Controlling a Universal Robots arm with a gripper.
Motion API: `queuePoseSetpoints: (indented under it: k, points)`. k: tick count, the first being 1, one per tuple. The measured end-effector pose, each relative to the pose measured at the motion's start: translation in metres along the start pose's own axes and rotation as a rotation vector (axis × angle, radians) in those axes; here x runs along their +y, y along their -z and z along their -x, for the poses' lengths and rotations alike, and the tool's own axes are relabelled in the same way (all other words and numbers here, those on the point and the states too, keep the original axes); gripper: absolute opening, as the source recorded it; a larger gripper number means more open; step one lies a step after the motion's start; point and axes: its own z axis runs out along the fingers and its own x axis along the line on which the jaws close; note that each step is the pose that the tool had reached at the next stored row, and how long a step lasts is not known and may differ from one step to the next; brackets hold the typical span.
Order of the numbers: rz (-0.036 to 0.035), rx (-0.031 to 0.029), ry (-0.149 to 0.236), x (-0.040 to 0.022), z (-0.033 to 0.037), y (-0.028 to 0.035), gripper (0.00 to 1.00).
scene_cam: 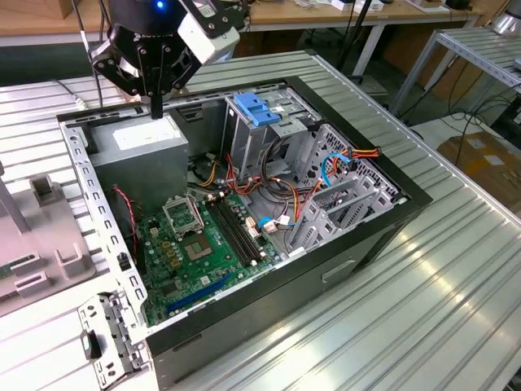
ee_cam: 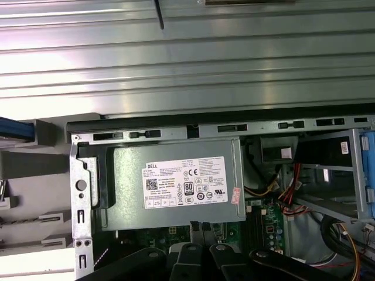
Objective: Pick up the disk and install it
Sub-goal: 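Reach for the disk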
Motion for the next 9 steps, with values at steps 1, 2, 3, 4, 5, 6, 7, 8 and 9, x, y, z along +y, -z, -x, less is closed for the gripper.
queuePoseSetpoints:
  k: [1,2,3,4,5,6,7,8,9]
  points:
    - [0.0000,0.0000,0.000,0.0000,-0.0002,0.0000,0.11]
    - [0.0001,0.0000,0.000,0.0000,-0.0004,0.0000,0.11]
    - [0.0000,0.0000,0.000,0.0000,-0.0006,0.0000,0.11]
    - [0.0000,0.0000,0.000,0.0000,-0.0008,0.0000,0.11]
    - [0.0000,0.0000,0.000,-0.0001,-0.0010,0.0000,0.11]
    - [0.0000,0.0000,0.000,-0.0001,-0.0012,0.0000,0.11]
    - [0.0001,-0.0001,0.000,-0.0001,-0.0017,0.0000,0.11]
    - [0.0001,0.0000,0.000,-0.0001,-0.0019,0.0000,0.11]
    - [0.0001,-0.0001,0.000,-0.0002,-0.0022,0.0000,0.11]
